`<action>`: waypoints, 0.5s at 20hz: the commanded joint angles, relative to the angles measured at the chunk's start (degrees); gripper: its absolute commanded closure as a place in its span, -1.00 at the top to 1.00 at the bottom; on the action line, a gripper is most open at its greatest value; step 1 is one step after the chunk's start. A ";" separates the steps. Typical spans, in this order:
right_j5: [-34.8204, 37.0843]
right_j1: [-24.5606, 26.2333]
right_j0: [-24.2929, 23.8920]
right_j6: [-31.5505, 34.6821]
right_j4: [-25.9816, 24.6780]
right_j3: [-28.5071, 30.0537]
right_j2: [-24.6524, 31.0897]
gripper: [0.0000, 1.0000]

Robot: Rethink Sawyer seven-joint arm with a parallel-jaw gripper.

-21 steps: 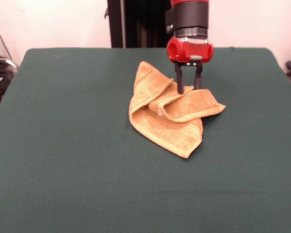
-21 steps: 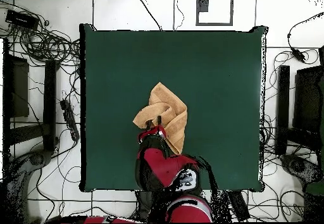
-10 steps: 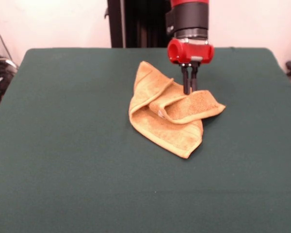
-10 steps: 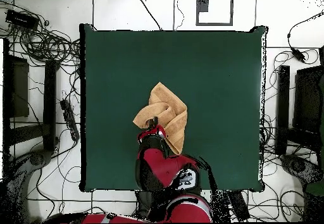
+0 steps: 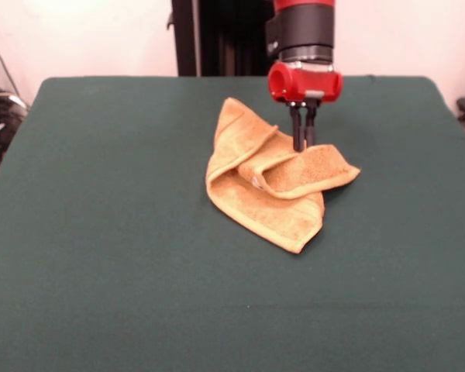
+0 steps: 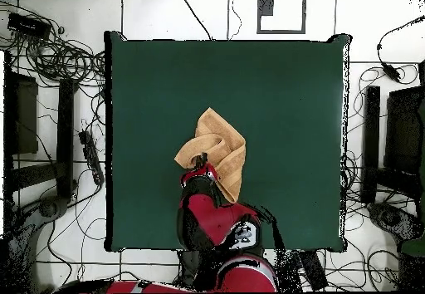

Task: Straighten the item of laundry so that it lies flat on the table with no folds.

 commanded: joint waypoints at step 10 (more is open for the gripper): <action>19.04 -8.42 -7.41 10.21 -2.56 -0.26 14.49 -1.00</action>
